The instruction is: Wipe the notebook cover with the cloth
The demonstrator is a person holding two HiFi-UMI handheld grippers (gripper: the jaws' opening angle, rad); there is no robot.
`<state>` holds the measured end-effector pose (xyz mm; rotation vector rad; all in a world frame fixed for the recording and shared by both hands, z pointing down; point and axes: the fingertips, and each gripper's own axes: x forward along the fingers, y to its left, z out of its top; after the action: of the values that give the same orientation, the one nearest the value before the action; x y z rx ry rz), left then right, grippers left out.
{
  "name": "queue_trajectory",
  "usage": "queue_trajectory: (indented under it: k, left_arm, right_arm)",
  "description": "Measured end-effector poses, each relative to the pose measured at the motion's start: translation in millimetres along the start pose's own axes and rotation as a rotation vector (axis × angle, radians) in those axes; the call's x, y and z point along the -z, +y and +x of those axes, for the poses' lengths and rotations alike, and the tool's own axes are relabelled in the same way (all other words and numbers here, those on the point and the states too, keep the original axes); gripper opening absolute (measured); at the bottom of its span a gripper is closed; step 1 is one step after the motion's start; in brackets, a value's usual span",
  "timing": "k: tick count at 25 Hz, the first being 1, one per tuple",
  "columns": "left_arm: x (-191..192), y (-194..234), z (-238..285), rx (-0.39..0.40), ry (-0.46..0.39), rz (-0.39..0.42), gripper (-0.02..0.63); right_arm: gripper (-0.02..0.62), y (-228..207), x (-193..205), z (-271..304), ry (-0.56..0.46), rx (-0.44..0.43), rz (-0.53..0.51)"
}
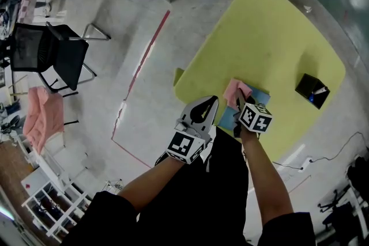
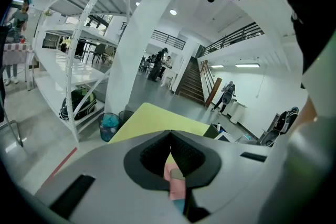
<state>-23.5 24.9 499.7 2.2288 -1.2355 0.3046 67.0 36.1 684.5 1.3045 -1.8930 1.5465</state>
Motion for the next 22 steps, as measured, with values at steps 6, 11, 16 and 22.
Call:
queue_trajectory:
  k: [6, 11, 16, 22]
  left_arm:
    - [4.3, -4.6, 0.2, 0.015, 0.01, 0.015, 0.008]
    - [7.4, -12.7, 3.9, 0.032, 0.018, 0.036, 0.008]
    - [10.4, -18.6, 5.1, 0.037, 0.025, 0.039, 0.008]
    - [4.6, -24.7, 6.3, 0.043, 0.009, 0.04, 0.008]
  right_arm:
    - [0.035, 1.3, -1.3, 1.0, -0.011, -0.014, -0.017]
    - [0.035, -0.4, -2.7, 1.5, -0.01, -0.025, -0.019]
    - [0.035, -7.4, -2.2, -1.4, -0.011, -0.011, -0.013]
    - [0.035, -14.0, -3.3, -7.5, -0.009, -0.003, -0.017]
